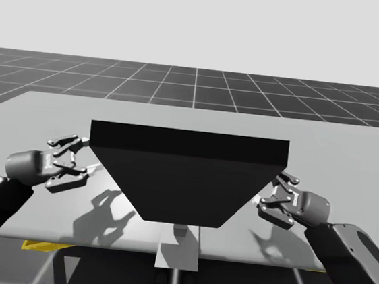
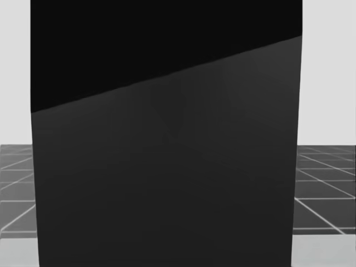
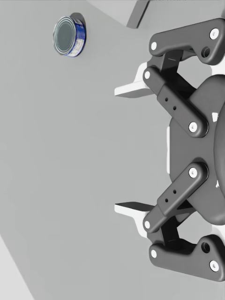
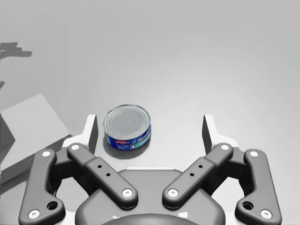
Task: Reach around the screen and pick up the object behind it.
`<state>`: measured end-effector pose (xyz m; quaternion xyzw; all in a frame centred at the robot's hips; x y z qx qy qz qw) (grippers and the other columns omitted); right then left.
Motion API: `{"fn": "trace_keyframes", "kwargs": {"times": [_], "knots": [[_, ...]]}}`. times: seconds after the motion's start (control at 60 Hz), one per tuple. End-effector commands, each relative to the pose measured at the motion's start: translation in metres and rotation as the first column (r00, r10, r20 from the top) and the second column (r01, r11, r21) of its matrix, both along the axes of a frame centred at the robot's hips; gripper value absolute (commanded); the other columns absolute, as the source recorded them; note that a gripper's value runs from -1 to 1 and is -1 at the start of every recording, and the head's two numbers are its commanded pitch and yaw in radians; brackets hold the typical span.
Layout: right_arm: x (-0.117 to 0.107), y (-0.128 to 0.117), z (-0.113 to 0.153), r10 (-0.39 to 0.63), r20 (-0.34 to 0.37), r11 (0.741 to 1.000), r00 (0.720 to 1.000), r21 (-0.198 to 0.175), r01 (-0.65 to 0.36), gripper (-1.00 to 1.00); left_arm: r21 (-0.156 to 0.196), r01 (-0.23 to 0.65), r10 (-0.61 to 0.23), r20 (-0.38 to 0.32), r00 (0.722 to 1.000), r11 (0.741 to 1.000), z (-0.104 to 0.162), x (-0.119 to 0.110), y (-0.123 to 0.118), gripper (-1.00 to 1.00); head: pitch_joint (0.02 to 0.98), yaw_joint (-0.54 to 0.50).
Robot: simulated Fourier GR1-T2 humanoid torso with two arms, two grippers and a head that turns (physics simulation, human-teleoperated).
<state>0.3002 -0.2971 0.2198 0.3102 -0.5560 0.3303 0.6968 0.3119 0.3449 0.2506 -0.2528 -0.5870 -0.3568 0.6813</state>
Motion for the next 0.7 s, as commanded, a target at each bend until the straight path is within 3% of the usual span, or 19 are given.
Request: {"fn": "trace_keyframes", "kwargs": {"times": [0.017,0.333,0.4,0.583,0.7], "knots": [[0.011,0.005,-0.028,-0.006,-0.037,0.998,0.999,-0.066,0.003,-1.0,0.027,0.111,-0.111,-0.002,0.994,0.993,-0.005,-0.005,-0.006,-1.0,0.105,-0.03],[0.03,0.043,-0.049,0.137,-0.042,0.979,0.99,-0.146,-0.142,-1.0,0.041,0.128,-0.13,0.029,0.991,0.991,-0.006,-0.005,-0.019,-1.0,0.119,-0.02],[0.033,0.048,-0.051,0.141,-0.049,0.978,0.989,-0.147,-0.147,-1.0,0.043,0.132,-0.133,0.035,0.99,0.99,-0.005,-0.006,-0.02,-1.0,0.122,-0.02],[0.042,0.055,-0.065,0.176,-0.081,0.977,0.981,-0.109,-0.184,-1.0,0.046,0.14,-0.142,0.044,0.989,0.989,-0.006,-0.008,-0.022,-1.0,0.133,-0.02],[0.049,0.063,-0.071,0.202,-0.076,0.969,0.976,-0.128,-0.21,-1.0,0.053,0.145,-0.148,0.051,0.988,0.988,-0.005,-0.008,-0.026,-1.0,0.138,-0.02]]}}
